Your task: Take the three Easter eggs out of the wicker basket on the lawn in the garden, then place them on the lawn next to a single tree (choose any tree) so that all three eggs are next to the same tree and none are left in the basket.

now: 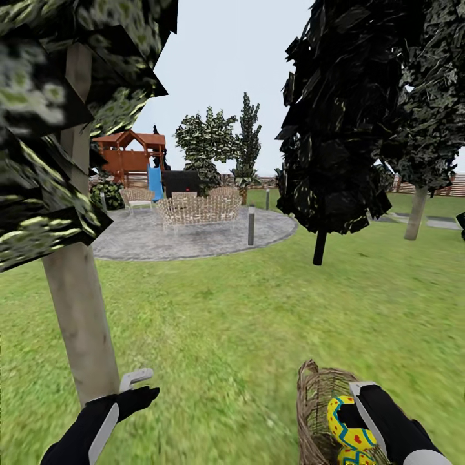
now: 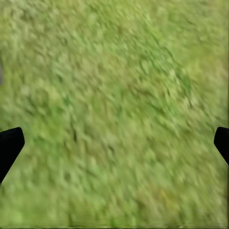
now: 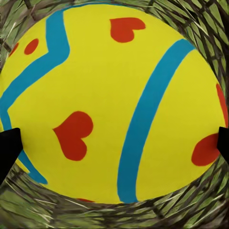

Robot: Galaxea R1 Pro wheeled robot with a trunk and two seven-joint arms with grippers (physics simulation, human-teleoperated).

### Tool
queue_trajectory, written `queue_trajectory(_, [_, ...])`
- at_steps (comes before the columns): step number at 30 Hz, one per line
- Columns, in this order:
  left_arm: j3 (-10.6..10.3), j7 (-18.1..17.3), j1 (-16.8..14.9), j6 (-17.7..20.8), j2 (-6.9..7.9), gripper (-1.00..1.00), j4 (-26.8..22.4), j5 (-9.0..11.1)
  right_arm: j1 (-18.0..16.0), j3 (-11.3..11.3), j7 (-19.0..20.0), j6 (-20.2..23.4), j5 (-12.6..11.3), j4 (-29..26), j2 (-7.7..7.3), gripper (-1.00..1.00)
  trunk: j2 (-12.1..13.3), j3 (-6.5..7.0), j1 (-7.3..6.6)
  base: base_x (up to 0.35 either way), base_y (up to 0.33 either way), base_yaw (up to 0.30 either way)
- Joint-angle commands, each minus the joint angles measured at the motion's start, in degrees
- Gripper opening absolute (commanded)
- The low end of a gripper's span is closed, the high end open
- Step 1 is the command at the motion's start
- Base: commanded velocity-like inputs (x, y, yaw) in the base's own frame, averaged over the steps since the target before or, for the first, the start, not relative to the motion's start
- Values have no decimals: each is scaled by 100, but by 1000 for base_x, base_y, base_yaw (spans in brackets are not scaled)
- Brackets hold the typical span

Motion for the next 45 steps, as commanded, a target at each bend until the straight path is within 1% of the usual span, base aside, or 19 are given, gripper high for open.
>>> queue_trajectory(1, [16,-22,-2,36,-5,100,26,18,-2,2,-15,23,2,-6,0,-100,38,12,-25,-53,0,0])
queue_trajectory(10, [13,-23,-3,36,-8,100,67,18,-2,-12,-13,17,0,-7,0,-100,399,173,-222,-5,0,0])
queue_trajectory(15, [9,-21,-2,36,-21,100,67,18,-2,-18,15,19,-54,-8,0,-100,600,263,-332,-6,0,0])
queue_trajectory(23, [16,-23,-2,36,-41,100,64,18,-2,-23,20,33,-68,-8,0,-100,921,407,-508,-260,0,0])
queue_trajectory(32, [16,-21,-2,36,-43,100,67,18,-2,-50,20,28,-73,-8,-9,-100,1282,568,-706,-12,0,0])
queue_trajectory(34, [12,-21,-4,36,-68,100,67,18,-2,-50,13,33,-71,-8,-9,-100,1362,604,-750,0,0,2])
queue_trajectory(37, [14,-21,-2,35,-121,100,84,14,-2,-50,-4,36,-64,-7,-8,-100,1482,658,-816,0,0,182])
queue_trajectory(40, [8,-21,-2,28,-134,100,217,10,-2,-44,-13,36,-56,-7,-2,-100,1602,712,-881,0,0,263])
queue_trajectory(45, [8,-22,-2,28,-140,100,234,10,-2,-50,-7,36,-67,-8,-4,-100,1803,802,-991,-191,0,119])
